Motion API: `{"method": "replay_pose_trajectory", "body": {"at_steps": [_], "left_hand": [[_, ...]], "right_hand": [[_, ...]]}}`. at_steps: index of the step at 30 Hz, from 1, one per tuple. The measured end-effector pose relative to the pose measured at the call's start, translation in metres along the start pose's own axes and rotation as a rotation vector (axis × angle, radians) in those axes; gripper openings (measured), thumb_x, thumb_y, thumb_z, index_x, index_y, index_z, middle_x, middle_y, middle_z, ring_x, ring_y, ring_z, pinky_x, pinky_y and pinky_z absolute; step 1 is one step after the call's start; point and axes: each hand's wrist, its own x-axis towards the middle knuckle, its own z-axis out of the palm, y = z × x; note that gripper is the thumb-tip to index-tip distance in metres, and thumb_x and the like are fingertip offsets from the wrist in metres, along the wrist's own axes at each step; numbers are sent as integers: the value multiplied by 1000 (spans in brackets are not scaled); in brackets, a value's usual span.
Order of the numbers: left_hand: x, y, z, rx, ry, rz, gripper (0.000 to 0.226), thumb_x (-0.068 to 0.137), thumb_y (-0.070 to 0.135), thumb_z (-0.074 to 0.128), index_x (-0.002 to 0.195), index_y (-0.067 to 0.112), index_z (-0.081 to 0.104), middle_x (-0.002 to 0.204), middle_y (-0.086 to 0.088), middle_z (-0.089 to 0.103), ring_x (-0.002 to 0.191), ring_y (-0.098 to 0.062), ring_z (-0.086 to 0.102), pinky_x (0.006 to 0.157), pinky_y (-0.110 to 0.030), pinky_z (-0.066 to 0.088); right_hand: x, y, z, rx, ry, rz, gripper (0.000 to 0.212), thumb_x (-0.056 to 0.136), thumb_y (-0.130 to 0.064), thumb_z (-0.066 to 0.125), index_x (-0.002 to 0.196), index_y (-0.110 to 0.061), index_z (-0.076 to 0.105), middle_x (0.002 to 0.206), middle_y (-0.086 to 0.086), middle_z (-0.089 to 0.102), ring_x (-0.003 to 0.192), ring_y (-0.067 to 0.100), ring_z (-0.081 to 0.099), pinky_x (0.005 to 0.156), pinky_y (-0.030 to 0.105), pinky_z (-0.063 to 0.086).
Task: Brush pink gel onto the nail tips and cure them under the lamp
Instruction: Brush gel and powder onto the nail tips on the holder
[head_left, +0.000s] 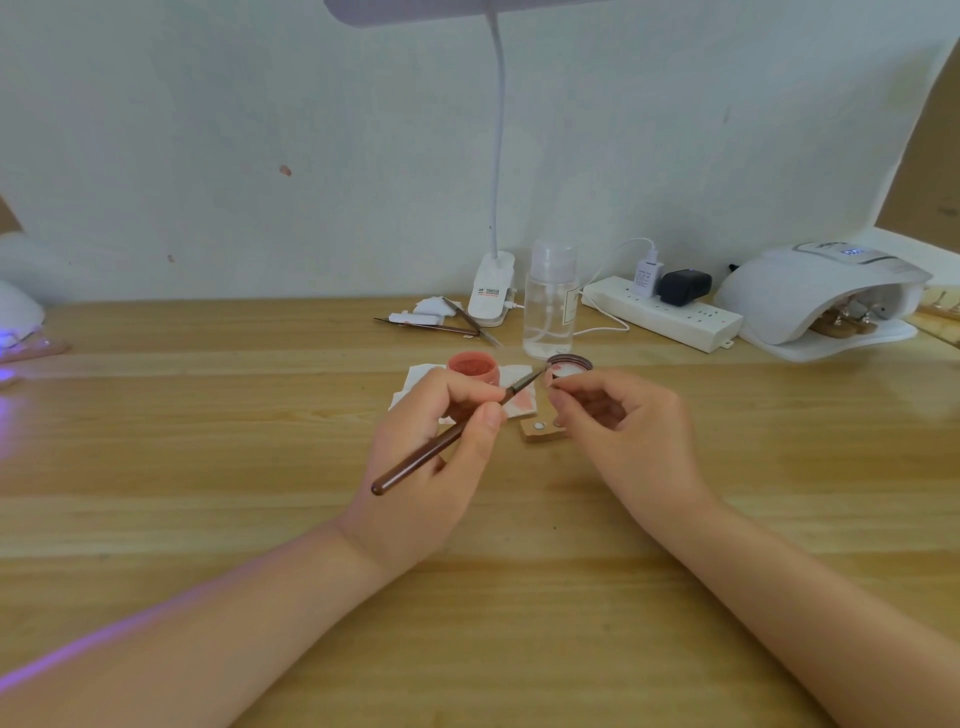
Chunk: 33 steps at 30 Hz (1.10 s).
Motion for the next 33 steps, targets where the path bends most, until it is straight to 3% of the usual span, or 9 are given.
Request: {"method": "replay_pose_trajectory", "body": {"at_steps": [5, 8, 12, 18, 22, 26, 29, 31, 33], "left_hand": [[-1, 3, -1, 80, -59, 55, 27, 86, 7, 55, 89, 33, 56, 85, 18, 66, 86, 9, 59, 75, -3, 40], [-1, 3, -4, 85, -58, 74, 17, 85, 9, 53, 84, 26, 56, 75, 3, 61, 74, -3, 56, 68, -6, 40], [-1, 4, -3, 19, -3, 16, 10, 86, 23, 52, 86, 31, 56, 82, 9, 66, 89, -1, 61, 75, -9, 42], [0, 2, 1, -45, 23, -75, 7, 89, 21, 54, 89, 24, 60, 91, 5, 69, 105, -20, 63, 87, -42, 52], [1, 3, 0, -41, 2, -37, 9, 90, 32, 51, 85, 29, 57, 83, 7, 68, 96, -12, 65, 80, -23, 50], [0, 3, -1, -75, -7, 33, 13, 90, 23, 46, 84, 18, 56, 73, -2, 64, 79, -1, 63, 71, -9, 45], [1, 1, -1, -89, 24, -4, 13, 91, 31, 48, 85, 31, 59, 85, 2, 68, 96, -11, 64, 81, -23, 50], [1, -1, 0, -97, 24, -38, 11, 90, 34, 51, 90, 31, 62, 93, 0, 71, 105, -22, 63, 89, -42, 51], [0, -3, 0, -81, 0, -59, 12, 88, 35, 53, 93, 30, 63, 97, -1, 71, 108, -24, 63, 91, -48, 49]], "right_hand": [[1, 0, 0, -9, 10, -5, 24, 81, -14, 72, 81, -38, 69, 73, -12, 70, 69, 7, 66, 70, 26, 55], [1, 0, 0, -9, 18, -5, 25, 82, -13, 72, 81, -38, 68, 74, -11, 70, 69, 8, 66, 70, 25, 55], [1, 0, -1, -12, 7, 5, 21, 82, -14, 72, 82, -35, 69, 73, -11, 70, 69, 5, 66, 69, 22, 54], [0, 0, 1, 22, -6, -5, 25, 82, -13, 71, 81, -38, 67, 75, -16, 70, 69, 1, 65, 67, 14, 51], [1, 2, 1, 14, -17, -3, 24, 83, -15, 71, 82, -39, 67, 74, -14, 70, 71, 4, 66, 71, 25, 56], [1, 3, 1, 22, -14, -3, 27, 83, -15, 71, 80, -41, 66, 74, -15, 70, 71, 5, 67, 72, 29, 57], [1, 2, 1, 16, -18, 0, 26, 83, -15, 71, 79, -41, 66, 73, -16, 70, 71, 6, 67, 73, 30, 57], [1, 1, 2, 17, -15, -8, 29, 83, -14, 71, 77, -42, 66, 73, -16, 70, 71, 6, 67, 73, 31, 57], [1, 0, 2, 22, -11, -6, 30, 82, -13, 71, 77, -42, 66, 73, -15, 70, 72, 7, 68, 74, 32, 57]]}}
